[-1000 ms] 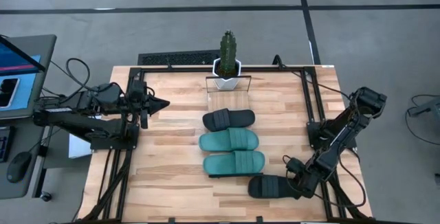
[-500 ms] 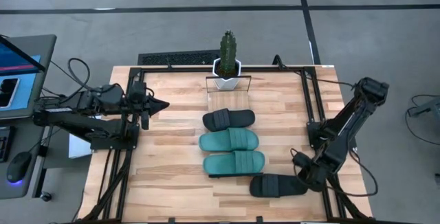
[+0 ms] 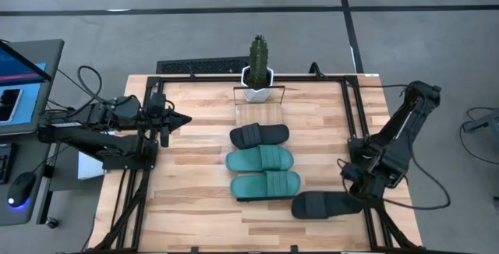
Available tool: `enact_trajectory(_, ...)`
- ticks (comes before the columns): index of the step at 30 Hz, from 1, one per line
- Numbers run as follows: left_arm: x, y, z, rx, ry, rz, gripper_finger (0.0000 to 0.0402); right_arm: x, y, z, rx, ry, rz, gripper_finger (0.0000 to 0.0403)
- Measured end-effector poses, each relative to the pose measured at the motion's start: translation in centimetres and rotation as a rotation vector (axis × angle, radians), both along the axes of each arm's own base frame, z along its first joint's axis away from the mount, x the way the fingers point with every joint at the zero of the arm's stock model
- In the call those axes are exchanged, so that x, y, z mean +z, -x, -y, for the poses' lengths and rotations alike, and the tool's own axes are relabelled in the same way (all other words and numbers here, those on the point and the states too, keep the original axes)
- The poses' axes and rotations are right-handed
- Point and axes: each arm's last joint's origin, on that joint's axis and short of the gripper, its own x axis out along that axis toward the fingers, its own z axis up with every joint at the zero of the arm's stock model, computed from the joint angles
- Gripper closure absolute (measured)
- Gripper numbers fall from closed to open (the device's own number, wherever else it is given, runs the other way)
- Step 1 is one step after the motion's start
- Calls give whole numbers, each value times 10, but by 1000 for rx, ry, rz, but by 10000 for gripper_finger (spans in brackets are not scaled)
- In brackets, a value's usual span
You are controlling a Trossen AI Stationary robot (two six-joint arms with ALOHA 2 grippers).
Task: Pick and place slides into the shelf
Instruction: Put the black slipper on the shelf
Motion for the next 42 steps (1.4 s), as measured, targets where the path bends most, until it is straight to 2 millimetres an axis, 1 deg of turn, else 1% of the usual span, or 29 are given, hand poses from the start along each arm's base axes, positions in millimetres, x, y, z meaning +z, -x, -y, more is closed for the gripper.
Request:
enact_trajectory(6, 0, 0, 0, 0, 0, 0, 401, 31, 17, 16, 42, 70, -63, 399)
enact_trajectory(12, 0, 0, 0, 0, 0, 0, 401, 60, 38, 27, 130, 84, -131, 400)
enact_trajectory(16, 0, 0, 0, 0, 0, 0, 401, 79, 53, 42, 91, 135, -204, 400)
enact_trajectory(17, 0, 0, 0, 0, 0, 0, 401, 83, 56, 44, 72, 138, -192, 400)
enact_trajectory(20, 0, 0, 0, 1, 1, 0, 401, 87, 57, 52, 9, 137, -60, 400)
enact_trajectory(23, 0, 0, 0, 1, 0, 0, 401, 89, 53, 58, -57, 173, 74, 400)
enact_trajectory(28, 0, 0, 0, 1, 0, 0, 401, 90, 37, 68, -162, 251, 204, 400)
enact_trajectory(33, 0, 0, 0, 1, 1, 0, 401, 90, 21, 82, -185, 349, 250, 400)
enact_trajectory(38, 0, 0, 0, 0, 1, 0, 401, 91, 2, 103, -212, 435, 260, 401)
enact_trajectory(42, 0, 0, 0, 0, 2, 0, 401, 104, -16, 121, -169, 481, 343, 401)
